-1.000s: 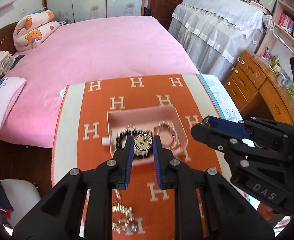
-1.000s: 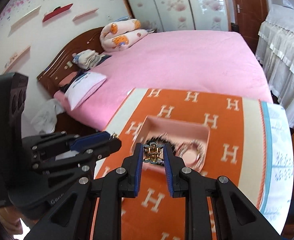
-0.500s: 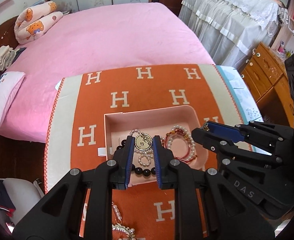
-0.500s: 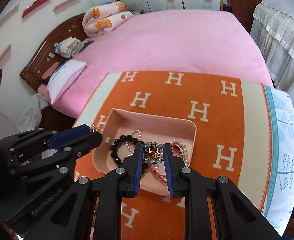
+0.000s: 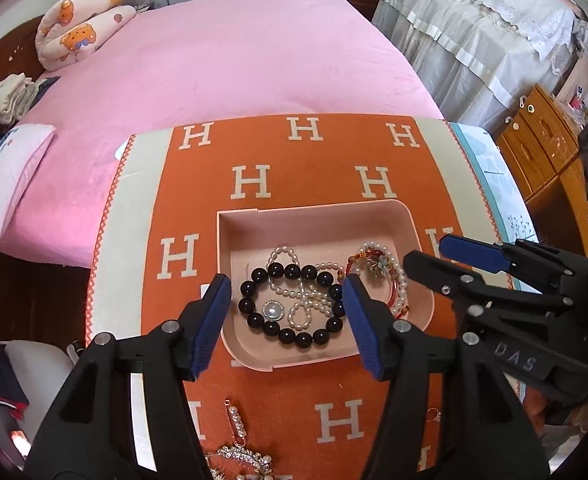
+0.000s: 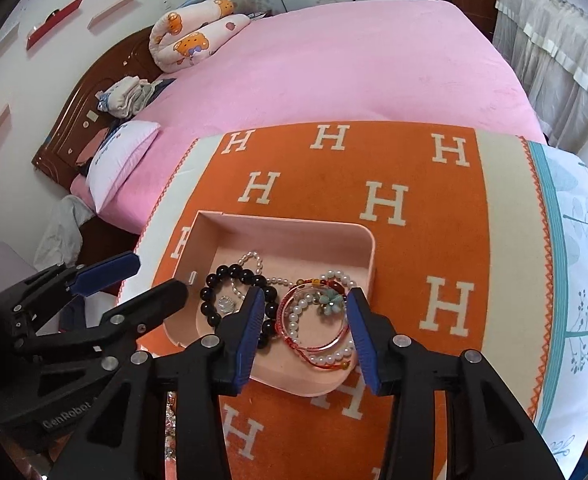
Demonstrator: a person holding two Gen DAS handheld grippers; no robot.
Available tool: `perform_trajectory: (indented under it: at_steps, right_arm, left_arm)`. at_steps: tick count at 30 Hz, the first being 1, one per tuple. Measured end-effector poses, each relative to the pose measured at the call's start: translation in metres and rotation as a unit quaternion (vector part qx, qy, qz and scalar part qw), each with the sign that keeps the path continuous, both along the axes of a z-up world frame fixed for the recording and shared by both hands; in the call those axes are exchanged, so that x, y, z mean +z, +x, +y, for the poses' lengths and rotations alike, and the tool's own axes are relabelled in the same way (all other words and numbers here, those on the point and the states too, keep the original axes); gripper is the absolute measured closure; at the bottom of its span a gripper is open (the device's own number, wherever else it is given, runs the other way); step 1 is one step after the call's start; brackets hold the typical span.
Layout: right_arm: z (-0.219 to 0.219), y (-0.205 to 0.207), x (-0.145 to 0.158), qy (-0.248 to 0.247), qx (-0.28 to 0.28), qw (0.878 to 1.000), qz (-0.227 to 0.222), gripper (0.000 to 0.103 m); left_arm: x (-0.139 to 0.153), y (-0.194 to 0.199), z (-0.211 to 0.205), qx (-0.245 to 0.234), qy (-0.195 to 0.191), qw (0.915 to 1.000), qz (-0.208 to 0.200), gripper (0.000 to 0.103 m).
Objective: Organize jewelry
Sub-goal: 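Carry the gold pin and coin charm over the pink tray and open both tools, then move the left tool to the gold leaf hair comb while the right tool approaches the white smartwatch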
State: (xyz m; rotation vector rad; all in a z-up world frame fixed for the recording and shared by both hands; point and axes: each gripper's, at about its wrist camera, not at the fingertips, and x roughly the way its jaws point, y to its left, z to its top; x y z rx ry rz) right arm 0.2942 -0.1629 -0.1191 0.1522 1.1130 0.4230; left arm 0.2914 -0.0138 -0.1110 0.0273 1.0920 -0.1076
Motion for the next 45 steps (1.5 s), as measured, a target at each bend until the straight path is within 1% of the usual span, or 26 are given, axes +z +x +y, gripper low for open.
perform_trajectory:
  at_steps: [10,17,22,26,33,38,41,45]
  right_arm:
    - [-0.026,-0.008,0.016,0.025,-0.038,0.999,0.001,0.060]
    - [-0.049,-0.026,0.038,0.041,-0.064,0.997,-0.011,0.060]
    - [-0.066,-0.043,0.054,0.054,-0.087,0.995,-0.019,0.059]
    - [-0.075,-0.064,0.062,0.059,-0.102,0.993,-0.021,0.059]
    - [-0.078,-0.110,0.073,0.057,-0.105,0.992,-0.030,0.059]
    - [-0.075,-0.146,0.071,0.058,-0.106,0.992,-0.024,0.058]
    - [-0.073,-0.168,0.070,0.056,-0.107,0.992,-0.023,0.058]
    - [-0.070,-0.194,0.069,0.053,-0.108,0.992,-0.023,0.058]
  left_arm:
    - [0.024,-0.011,0.004,0.003,0.003,0.9998,-0.019,0.048]
    - [0.049,-0.031,0.012,0.003,-0.008,0.9992,-0.038,0.048]
    - [0.060,-0.049,0.023,0.010,-0.012,0.9990,-0.042,0.048]
    - [0.069,-0.070,0.034,0.013,-0.012,0.9987,-0.048,0.048]
    - [0.086,-0.109,0.056,0.025,-0.017,0.9977,-0.061,0.048]
    - [0.093,-0.141,0.068,0.022,-0.010,0.9975,-0.067,0.048]
    - [0.094,-0.158,0.072,0.018,-0.002,0.9975,-0.068,0.048]
    - [0.094,-0.176,0.076,0.012,-0.003,0.9977,-0.066,0.048]
